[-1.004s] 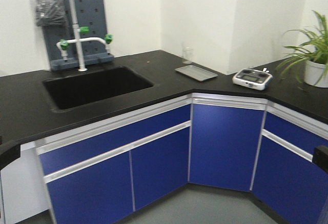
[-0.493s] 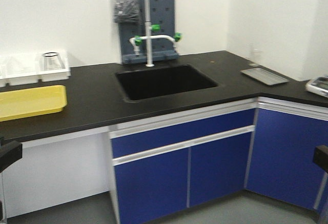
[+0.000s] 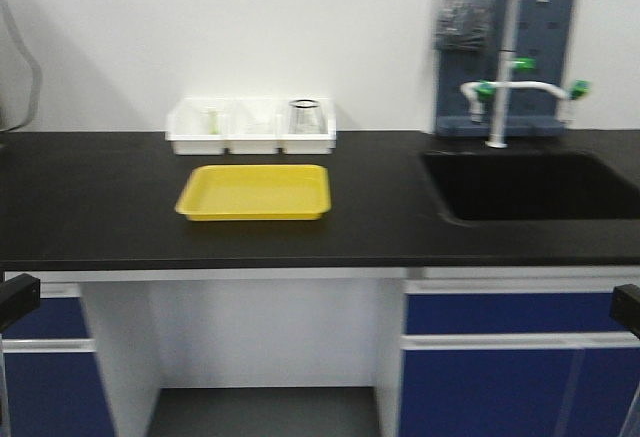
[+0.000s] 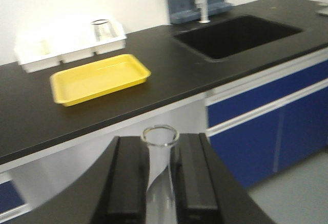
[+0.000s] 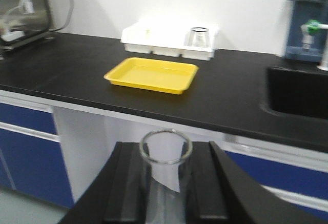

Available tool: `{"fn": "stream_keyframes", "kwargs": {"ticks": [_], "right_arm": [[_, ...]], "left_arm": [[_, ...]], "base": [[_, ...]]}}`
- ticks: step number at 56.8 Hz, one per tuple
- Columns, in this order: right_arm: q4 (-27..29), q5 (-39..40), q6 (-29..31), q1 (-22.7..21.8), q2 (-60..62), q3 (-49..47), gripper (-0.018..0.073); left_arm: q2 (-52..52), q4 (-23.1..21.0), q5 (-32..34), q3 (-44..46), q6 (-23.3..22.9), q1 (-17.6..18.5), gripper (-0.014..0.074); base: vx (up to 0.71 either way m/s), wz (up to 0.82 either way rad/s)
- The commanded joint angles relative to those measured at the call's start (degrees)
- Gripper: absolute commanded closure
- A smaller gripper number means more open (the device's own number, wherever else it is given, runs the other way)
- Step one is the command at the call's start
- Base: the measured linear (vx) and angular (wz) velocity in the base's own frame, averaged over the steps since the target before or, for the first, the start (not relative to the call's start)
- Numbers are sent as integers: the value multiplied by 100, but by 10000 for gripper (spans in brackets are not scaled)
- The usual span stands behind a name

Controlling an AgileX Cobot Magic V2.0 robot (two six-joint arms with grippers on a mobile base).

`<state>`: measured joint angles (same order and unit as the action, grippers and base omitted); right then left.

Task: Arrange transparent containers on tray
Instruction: 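Drive the base to the counter with the yellow tray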

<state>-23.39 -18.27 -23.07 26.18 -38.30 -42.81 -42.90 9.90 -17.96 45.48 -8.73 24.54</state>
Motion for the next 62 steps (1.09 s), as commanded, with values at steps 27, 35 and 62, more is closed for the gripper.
{"fn": "stream_keyframes", "kwargs": {"ticks": [27, 35, 62], "right_arm": [[-96, 440, 11, 9, 2, -156, 568], [-96, 433, 11, 9, 2, -156, 568], [-96, 440, 11, 9, 2, -156, 568]], "left_arm": [[21, 20, 479, 205, -37, 13, 596], [21, 20, 479, 205, -37, 13, 596], [21, 20, 479, 205, -37, 13, 596]], "base": [[30, 36], [39, -6], [40, -16]]}}
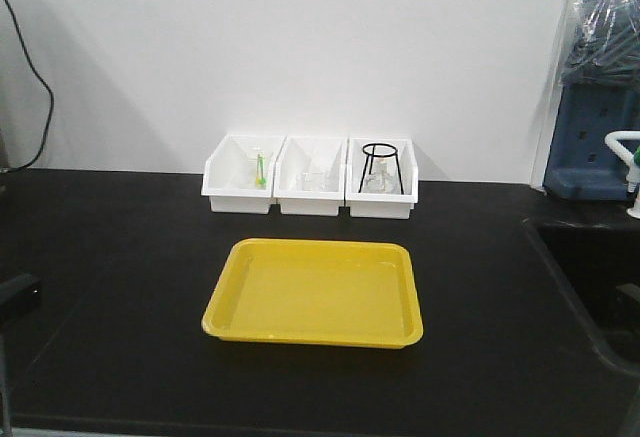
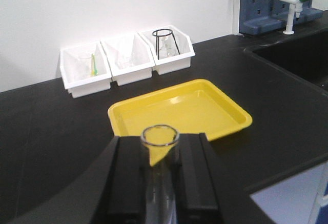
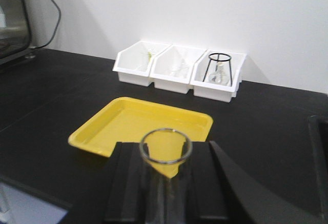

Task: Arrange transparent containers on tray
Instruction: 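Drive the base to the counter with the yellow tray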

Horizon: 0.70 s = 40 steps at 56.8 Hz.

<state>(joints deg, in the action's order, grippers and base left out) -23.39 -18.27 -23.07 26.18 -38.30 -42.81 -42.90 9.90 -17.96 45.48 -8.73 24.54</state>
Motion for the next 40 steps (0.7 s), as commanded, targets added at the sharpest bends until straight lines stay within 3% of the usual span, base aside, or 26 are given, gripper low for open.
{"fn": "stream_keyframes", "kwargs": {"ticks": [1, 40], "right_arm": [[-96, 440, 11, 9, 2, -156, 568], [-96, 436, 11, 9, 2, -156, 568]], "left_arm": [[21, 20, 479, 205, -37, 13, 596], [21, 20, 479, 205, -37, 13, 596]], "base": [[39, -18], [37, -13]]}}
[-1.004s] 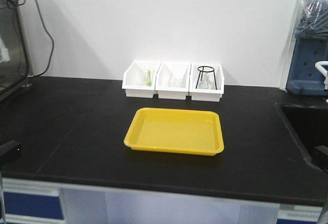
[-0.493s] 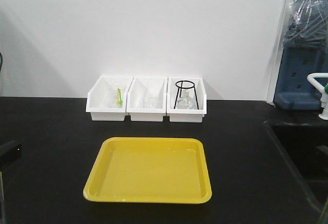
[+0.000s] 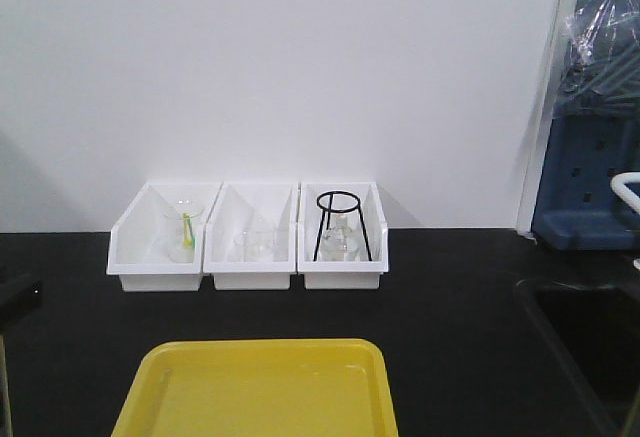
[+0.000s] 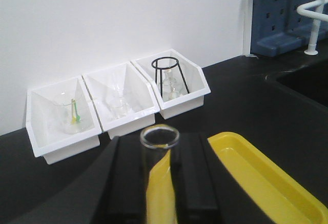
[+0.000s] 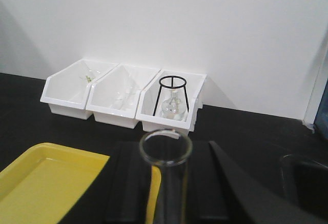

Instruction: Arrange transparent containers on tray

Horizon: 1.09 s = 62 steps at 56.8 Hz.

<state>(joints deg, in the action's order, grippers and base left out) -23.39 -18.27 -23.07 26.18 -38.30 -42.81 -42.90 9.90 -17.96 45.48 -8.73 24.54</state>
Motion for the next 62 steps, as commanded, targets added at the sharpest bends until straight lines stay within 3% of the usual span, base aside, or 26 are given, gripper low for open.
{"fn": "stream_keyframes", "kwargs": {"ticks": [1, 22, 62], "right_arm": [[-96, 436, 11, 9, 2, -156, 568], [-96, 436, 11, 9, 2, -156, 568], [-96, 439, 11, 9, 2, -156, 568]], "left_arm": [[21, 20, 479, 205, -37, 13, 596], [5, 20, 480, 205, -37, 13, 596], [17, 20, 480, 205, -43, 13, 596]], "base": [[31, -6], [21, -2], [1, 0]]}}
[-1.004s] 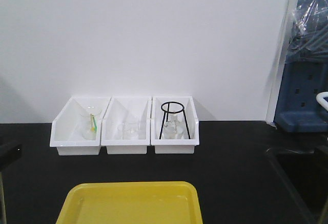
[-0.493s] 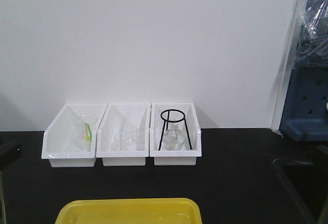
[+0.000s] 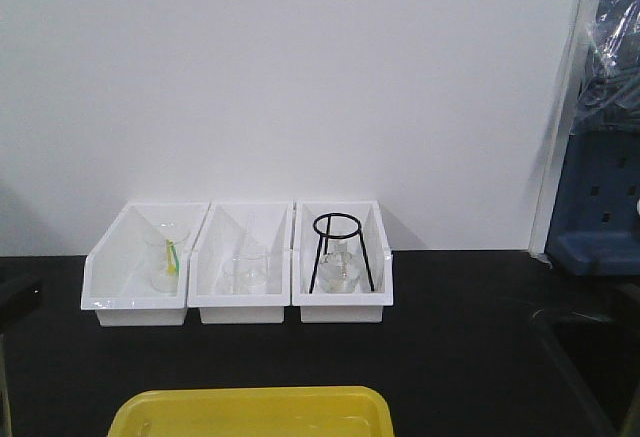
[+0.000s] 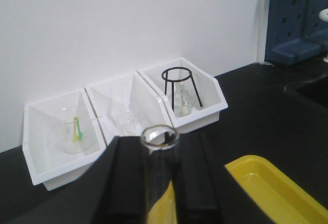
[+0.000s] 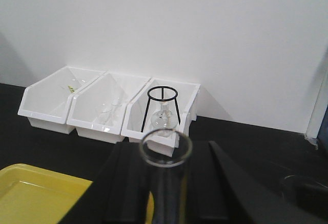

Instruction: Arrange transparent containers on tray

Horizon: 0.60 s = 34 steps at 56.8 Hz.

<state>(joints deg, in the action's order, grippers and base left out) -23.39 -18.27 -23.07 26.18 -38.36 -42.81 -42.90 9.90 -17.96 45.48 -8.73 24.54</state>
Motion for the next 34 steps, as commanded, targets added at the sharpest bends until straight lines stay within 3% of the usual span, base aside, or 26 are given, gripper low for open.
{"fn": "stream_keyframes", "kwargs": {"ticks": [1, 22, 29, 34], "right_arm": [[-96, 439, 11, 9, 8, -156, 568], [-79, 487, 11, 9, 8, -156, 568], [-79, 613, 11, 9, 8, -156, 568], [-79, 613, 11, 9, 8, -156, 568]], "left_arm": [[17, 20, 480, 205, -43, 13, 596], [17, -24, 519, 205, -100, 13, 596], [-74, -602, 471, 205, -543, 13, 596], [-425, -896, 370, 205, -588, 13, 596]], "base": [[0, 0], [0, 0], [0, 0], [0, 0]]}}
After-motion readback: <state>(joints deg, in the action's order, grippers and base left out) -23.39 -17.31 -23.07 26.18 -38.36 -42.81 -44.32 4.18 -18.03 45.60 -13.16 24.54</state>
